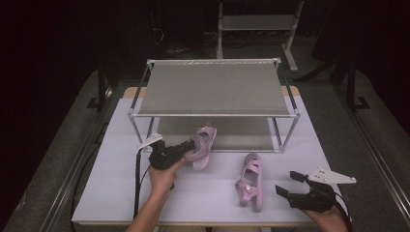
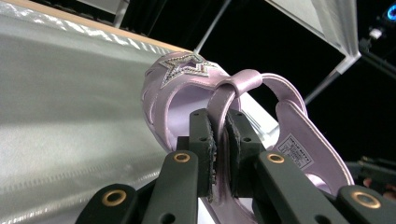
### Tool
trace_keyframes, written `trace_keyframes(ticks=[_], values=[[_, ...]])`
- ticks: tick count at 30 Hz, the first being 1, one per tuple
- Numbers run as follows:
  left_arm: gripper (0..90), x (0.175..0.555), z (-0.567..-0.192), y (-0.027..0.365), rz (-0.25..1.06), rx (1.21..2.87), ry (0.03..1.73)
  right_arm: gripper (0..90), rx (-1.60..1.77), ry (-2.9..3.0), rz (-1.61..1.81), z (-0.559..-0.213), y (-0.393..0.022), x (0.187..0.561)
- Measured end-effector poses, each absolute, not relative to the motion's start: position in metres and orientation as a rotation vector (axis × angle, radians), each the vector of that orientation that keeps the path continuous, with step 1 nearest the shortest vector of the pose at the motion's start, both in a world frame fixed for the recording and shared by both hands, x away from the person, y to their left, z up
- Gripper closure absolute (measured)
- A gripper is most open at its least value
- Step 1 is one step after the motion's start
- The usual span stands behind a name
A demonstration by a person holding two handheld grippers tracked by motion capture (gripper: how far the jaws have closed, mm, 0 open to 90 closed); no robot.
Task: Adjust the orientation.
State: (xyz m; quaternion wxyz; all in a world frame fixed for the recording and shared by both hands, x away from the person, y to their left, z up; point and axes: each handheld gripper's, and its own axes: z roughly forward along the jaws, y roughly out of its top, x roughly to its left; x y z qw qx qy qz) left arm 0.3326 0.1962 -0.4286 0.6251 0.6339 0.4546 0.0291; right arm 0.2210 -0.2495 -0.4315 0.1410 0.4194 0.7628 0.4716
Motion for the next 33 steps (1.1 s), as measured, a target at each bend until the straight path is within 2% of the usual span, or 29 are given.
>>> trace_keyframes(ticks=[33], values=[[82.3, 0.396, -0.436, 0.172, 0.160, 1.442, 1.123, 20.4, 1.212, 2.202, 1.371, -0.433, -0.251, 0.226]])
